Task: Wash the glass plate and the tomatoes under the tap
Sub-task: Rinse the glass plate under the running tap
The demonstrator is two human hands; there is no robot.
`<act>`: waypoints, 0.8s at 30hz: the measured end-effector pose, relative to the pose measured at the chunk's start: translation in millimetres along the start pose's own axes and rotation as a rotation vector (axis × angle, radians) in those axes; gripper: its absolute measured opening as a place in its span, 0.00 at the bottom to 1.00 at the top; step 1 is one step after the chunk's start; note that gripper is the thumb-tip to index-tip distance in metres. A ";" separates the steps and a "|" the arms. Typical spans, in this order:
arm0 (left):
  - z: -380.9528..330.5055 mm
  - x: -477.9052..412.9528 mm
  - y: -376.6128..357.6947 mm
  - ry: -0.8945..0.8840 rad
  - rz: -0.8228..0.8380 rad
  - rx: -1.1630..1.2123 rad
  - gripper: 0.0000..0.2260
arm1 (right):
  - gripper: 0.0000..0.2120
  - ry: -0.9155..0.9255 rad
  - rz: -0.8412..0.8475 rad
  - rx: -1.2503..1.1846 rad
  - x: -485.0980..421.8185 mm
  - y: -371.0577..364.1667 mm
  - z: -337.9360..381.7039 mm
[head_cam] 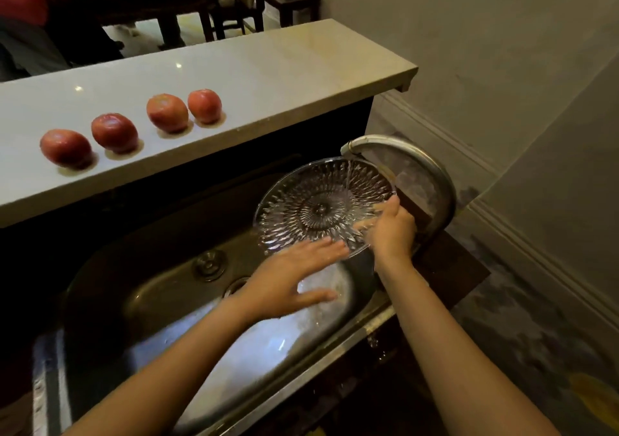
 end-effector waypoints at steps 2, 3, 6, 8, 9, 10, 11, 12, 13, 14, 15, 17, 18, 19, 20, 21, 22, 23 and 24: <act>-1.6 1.7 33.9 -0.012 -0.271 -0.073 0.17 | 0.22 -0.120 0.097 -0.010 -4.1 -17.6 -7.9; -0.3 1.8 46.2 0.003 -0.343 -0.083 0.14 | 0.22 -0.165 0.132 -0.016 -5.0 -24.0 -10.3; 10.6 -4.0 64.4 0.052 -0.349 -0.102 0.12 | 0.21 -0.207 0.240 -0.005 -7.9 -38.9 -4.2; 27.8 -5.6 80.7 0.124 -0.381 0.015 0.11 | 0.23 -0.249 0.385 -0.058 -7.6 -54.0 -0.3; 41.1 -4.4 90.1 0.189 -0.419 0.150 0.10 | 0.24 -0.263 0.438 -0.055 -9.1 -60.0 -0.9; 57.7 -1.3 97.5 0.276 -0.461 0.333 0.09 | 0.26 -0.259 0.460 -0.016 -11.7 -63.1 -2.7; 74.7 3.2 99.4 0.368 -0.497 0.548 0.09 | 0.28 -0.236 0.454 0.063 -15.8 -63.3 -5.6; 89.9 8.9 95.7 0.452 -0.529 0.752 0.09 | 0.29 -0.206 0.437 0.166 -20.0 -62.4 -9.5; 102.5 14.3 89.6 0.524 -0.556 0.905 0.09 | 0.30 -0.185 0.426 0.262 -21.2 -61.1 -14.4; 112.9 18.6 82.9 0.579 -0.576 1.019 0.09 | 0.31 -0.187 0.425 0.324 -19.0 -60.5 -20.9; 122.0 21.6 75.5 0.624 -0.591 1.124 0.09 | 0.31 -0.199 0.430 0.347 -15.2 -60.7 -28.0; 139.4 25.6 61.3 0.709 -0.621 1.310 0.10 | 0.30 -0.202 0.420 0.299 -10.9 -61.0 -34.2; 148.8 29.0 54.4 0.764 -0.640 1.373 0.10 | 0.26 -0.188 0.394 0.230 -12.6 -59.6 -32.8; 158.8 33.5 48.4 0.832 -0.660 1.400 0.09 | 0.22 -0.169 0.369 0.161 -16.0 -58.1 -31.3; 169.8 39.8 43.2 0.908 -0.681 1.381 0.09 | 0.19 -0.148 0.362 0.115 -18.0 -56.6 -29.3; 180.0 44.9 39.2 0.978 -0.704 1.336 0.08 | 0.17 -0.130 0.369 0.077 -19.2 -55.9 -26.9; 188.5 47.6 35.8 1.031 -0.733 1.282 0.07 | 0.16 -0.122 0.383 0.023 -19.7 -56.1 -24.6; 194.8 45.9 32.9 1.059 -0.756 1.223 0.06 | 0.14 -0.127 0.393 -0.049 -19.2 -56.7 -22.4; 198.5 40.8 31.1 1.074 -0.753 1.114 0.09 | 0.14 -0.139 0.392 -0.122 -18.2 -57.1 -19.9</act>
Point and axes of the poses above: each hand's wrist, its own x-axis away from the middle knuckle, its own y-axis out of the back of the hand, z = x × y, the point moved 10 cm from there along -x, towards the middle knuckle, and after that the axes turned 1 degree about -y, right-handed, at the moved point
